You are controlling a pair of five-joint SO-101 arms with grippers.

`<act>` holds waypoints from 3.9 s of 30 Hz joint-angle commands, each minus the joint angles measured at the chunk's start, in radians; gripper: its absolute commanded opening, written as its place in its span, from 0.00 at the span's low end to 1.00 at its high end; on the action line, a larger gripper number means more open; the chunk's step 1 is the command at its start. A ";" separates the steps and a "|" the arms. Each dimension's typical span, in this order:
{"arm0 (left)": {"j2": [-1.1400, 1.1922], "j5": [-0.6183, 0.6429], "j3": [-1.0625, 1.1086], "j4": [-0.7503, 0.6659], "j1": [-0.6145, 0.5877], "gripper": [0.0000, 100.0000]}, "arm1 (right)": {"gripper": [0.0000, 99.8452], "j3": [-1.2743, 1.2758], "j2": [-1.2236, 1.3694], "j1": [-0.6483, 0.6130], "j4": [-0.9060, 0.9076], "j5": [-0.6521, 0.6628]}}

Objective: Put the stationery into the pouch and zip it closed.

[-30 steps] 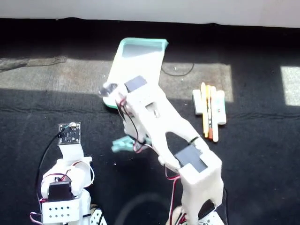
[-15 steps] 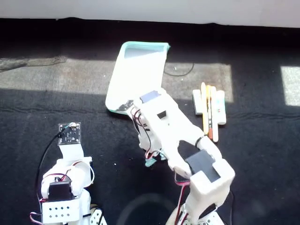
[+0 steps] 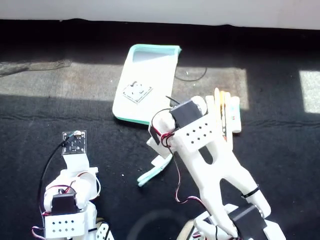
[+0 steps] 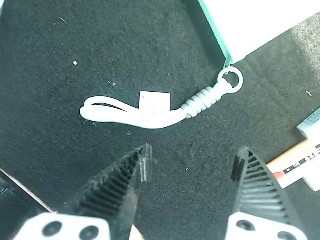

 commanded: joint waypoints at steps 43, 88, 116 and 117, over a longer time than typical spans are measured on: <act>-0.001 0.000 0.010 -0.133 0.005 0.01 | 0.00 -0.731 0.591 0.159 0.151 -0.235; 1.273 -0.161 -1.845 0.384 0.027 0.22 | 0.01 -0.728 -0.101 -0.113 0.148 -0.014; 1.282 -0.100 -1.531 0.387 0.440 0.22 | 0.01 -0.728 0.033 0.048 -0.203 -0.066; 1.282 -0.100 -1.534 0.387 0.440 0.22 | 0.01 -0.728 0.039 0.051 -0.202 -0.109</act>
